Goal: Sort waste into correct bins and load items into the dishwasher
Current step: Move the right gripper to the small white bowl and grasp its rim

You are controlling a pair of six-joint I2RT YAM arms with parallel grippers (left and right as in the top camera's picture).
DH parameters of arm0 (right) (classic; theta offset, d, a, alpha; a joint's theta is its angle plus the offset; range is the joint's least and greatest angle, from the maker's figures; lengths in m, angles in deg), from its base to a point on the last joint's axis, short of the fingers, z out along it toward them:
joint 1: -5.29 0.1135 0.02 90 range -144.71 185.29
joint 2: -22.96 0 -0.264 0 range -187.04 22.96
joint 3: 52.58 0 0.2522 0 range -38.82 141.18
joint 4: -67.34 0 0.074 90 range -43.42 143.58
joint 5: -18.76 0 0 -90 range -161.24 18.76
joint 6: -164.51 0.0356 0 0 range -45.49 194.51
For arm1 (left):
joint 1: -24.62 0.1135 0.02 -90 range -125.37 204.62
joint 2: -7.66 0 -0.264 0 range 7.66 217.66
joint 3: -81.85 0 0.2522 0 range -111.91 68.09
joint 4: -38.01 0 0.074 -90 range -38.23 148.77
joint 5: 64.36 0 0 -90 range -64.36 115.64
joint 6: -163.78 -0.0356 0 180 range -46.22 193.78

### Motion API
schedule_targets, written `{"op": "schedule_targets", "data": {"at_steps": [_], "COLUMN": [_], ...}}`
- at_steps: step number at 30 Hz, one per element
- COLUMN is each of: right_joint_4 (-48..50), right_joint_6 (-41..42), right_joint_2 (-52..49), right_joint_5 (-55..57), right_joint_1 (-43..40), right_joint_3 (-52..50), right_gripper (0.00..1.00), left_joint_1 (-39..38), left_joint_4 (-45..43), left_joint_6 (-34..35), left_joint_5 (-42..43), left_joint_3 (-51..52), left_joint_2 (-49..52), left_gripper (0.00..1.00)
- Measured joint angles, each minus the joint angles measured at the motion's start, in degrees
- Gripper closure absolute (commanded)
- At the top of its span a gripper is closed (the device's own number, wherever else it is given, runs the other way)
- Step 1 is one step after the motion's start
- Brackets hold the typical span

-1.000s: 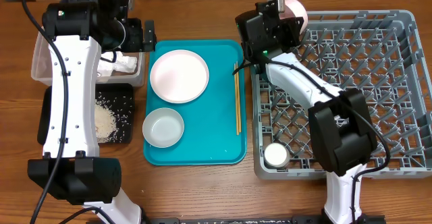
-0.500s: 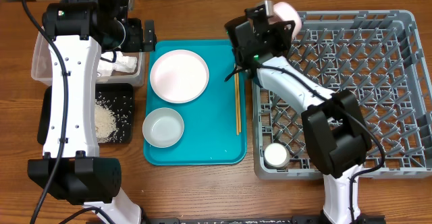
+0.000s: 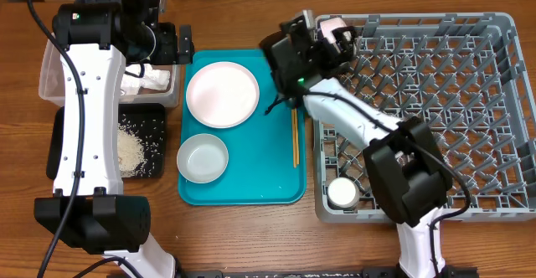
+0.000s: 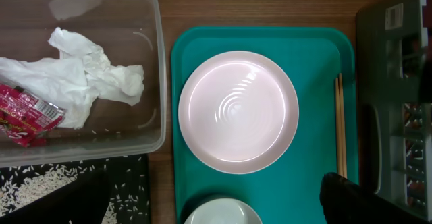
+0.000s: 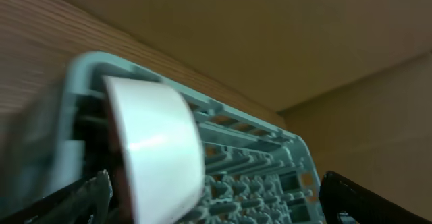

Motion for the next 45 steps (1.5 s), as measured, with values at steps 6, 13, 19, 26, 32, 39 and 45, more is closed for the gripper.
{"op": "schedule_targets", "data": {"at_steps": [6, 13, 19, 26, 32, 39, 45], "right_joint_4": [-13.75, -20.31, -17.49, -14.99, -14.88, -20.55, -30.6], "right_joint_6": [10.51, 34.01, 42.97, 44.94, 45.11, 45.29, 45.31], "right_joint_2": [11.39, 19.43, 14.56, 5.88, 1.55, 1.79, 8.92], "right_joint_5": [-15.58, -55.08, -69.51, -77.68, -80.41, -80.41, -70.53], "right_joint_1": [7.17, 9.86, 11.91, 13.22, 14.25, 13.64, 11.8], "right_joint_3": [0.11, -0.17, -6.54, -7.28, -7.34, -6.34, -5.97], "right_gripper": [0.0, 0.04, 0.15, 0.39, 0.96, 0.96, 0.96], "left_joint_1": [0.0, 0.0, 0.0, 0.0, 0.0, 0.0, 0.0], "left_joint_4": [-0.04, 0.02, 0.0, 0.0, 0.0, 0.0, 0.0], "left_joint_6": [0.02, 0.02, 0.0, 0.02, 0.0, 0.0, 0.02], "left_joint_5": [-0.02, 0.0, -0.02, 0.0, 0.0, 0.0, 0.0], "left_joint_3": [-0.02, -0.02, -0.02, -0.02, -0.02, -0.02, -0.02], "left_joint_2": [0.0, 0.0, 0.0, 0.0, 0.0, 0.0, 0.0], "left_gripper": [0.0, 0.0, 0.0, 0.0, 0.0, 0.0, 0.0]}}
